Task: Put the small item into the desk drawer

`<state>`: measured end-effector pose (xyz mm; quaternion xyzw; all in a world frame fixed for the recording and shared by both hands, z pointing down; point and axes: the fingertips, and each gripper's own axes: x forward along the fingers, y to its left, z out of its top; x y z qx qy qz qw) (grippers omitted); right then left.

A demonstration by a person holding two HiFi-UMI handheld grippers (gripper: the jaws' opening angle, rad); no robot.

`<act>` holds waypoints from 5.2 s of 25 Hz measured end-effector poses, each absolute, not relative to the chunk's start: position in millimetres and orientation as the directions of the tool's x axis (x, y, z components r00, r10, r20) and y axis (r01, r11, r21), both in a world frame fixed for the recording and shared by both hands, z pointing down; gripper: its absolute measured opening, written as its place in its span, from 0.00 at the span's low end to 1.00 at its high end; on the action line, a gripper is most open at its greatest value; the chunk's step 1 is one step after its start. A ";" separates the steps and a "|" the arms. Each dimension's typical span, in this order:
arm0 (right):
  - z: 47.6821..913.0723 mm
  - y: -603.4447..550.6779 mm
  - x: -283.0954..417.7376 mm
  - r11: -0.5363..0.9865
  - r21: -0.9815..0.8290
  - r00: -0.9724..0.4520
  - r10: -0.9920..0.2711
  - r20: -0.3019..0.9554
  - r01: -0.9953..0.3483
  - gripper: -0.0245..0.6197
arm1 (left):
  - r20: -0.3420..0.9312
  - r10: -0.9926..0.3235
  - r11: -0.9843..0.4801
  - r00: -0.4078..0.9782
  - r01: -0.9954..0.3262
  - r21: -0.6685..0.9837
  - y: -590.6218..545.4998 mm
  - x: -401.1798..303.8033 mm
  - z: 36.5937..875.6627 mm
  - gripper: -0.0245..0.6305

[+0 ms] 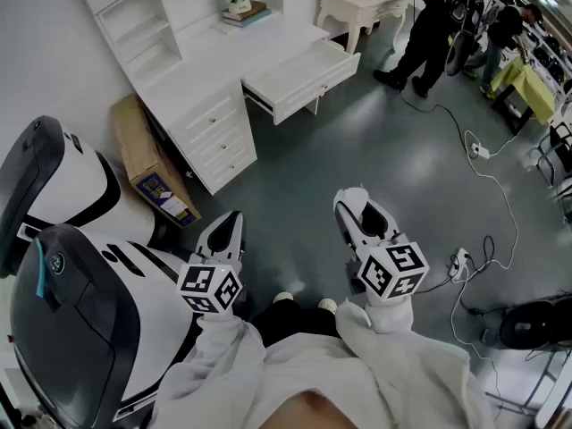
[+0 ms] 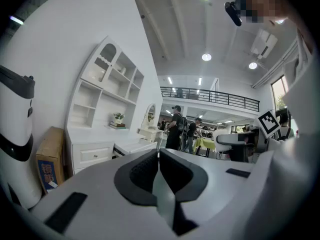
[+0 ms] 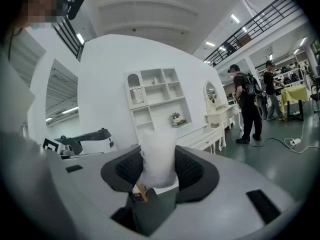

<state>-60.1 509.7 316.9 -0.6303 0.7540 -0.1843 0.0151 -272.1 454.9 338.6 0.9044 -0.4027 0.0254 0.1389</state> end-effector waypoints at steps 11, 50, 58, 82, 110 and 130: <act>321.6 511.9 -66.9 0.121 -0.333 -0.199 -0.957 0.212 -0.935 0.34 | 0.165 -0.717 -0.639 0.677 -0.733 0.231 460.4 -278.5 343.8 0.08; 356.9 391.6 -51.4 0.097 -0.372 -0.207 -0.941 0.268 -0.923 0.34 | 0.229 -0.687 -0.648 0.690 -0.724 0.238 351.1 -263.0 376.2 0.08; 354.5 338.8 -17.7 0.085 -0.371 -0.193 -0.945 0.265 -0.925 0.34 | 0.231 -0.695 -0.642 0.681 -0.733 0.225 297.8 -237.7 371.8 0.08; 379.5 258.4 50.0 0.101 -0.396 -0.231 -0.926 0.297 -0.913 0.34 | 0.247 -0.717 -0.611 0.651 -0.759 0.226 226.1 -165.8 391.8 0.08; 381.7 169.5 98.0 0.067 -0.406 -0.208 -0.926 0.315 -0.912 0.34 | 0.267 -0.683 -0.640 0.680 -0.733 0.230 125.4 -109.7 394.4 0.08; 360.6 -15.3 133.6 0.015 -0.391 -0.143 -0.943 0.301 -0.920 0.34 | 0.256 -0.637 -0.690 0.727 -0.686 0.231 -74.2 -71.5 382.8 0.08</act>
